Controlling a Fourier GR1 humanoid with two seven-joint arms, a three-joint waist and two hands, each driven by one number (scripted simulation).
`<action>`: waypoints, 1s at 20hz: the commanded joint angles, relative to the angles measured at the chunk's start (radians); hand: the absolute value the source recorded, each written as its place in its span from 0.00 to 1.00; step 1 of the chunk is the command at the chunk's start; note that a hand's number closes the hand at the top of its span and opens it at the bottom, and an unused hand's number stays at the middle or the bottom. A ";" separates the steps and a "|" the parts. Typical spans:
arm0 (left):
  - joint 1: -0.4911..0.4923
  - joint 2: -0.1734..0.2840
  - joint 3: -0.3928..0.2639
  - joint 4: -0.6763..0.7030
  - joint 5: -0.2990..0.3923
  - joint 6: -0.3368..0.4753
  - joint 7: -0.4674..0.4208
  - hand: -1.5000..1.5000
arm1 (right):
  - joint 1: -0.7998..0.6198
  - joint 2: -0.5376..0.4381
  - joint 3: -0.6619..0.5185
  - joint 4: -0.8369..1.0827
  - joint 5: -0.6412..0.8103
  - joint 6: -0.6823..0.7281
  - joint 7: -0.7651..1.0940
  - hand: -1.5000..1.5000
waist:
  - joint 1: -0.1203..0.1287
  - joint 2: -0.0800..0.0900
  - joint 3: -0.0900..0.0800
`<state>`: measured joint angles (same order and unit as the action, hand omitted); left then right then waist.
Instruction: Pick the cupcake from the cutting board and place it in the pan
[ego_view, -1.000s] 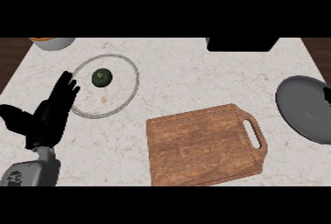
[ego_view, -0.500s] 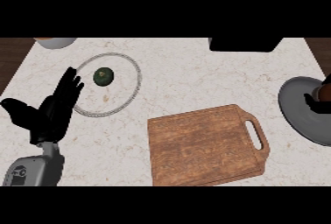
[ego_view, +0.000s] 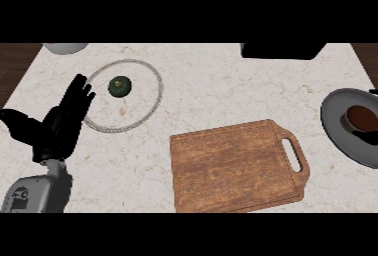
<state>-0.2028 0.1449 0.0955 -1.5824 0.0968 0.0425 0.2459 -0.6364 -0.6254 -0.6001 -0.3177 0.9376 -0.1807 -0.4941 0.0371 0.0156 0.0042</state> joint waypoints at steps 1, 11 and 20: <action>0.025 -0.010 -0.021 -0.019 -0.019 0.004 -0.004 0.50 | -0.033 -0.057 -0.058 0.062 -0.068 0.050 -0.086 0.00 | -0.001 -0.002 0.000; 0.029 0.034 0.032 -0.004 0.024 -0.035 -0.005 0.50 | 0.057 -0.176 -0.315 0.141 -0.364 0.374 -0.253 0.00 | -0.026 -0.006 0.001; 0.074 0.030 0.042 -0.037 0.027 -0.030 -0.015 0.50 | 0.254 -0.329 -0.378 0.179 -0.460 0.776 -0.414 0.00 | -0.032 -0.010 0.002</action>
<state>-0.1611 0.1626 0.1218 -1.6072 0.1050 0.0342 0.2427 -0.4673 -0.9202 -0.9596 -0.1521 0.5110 0.4050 -0.7906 0.0048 0.0078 0.0060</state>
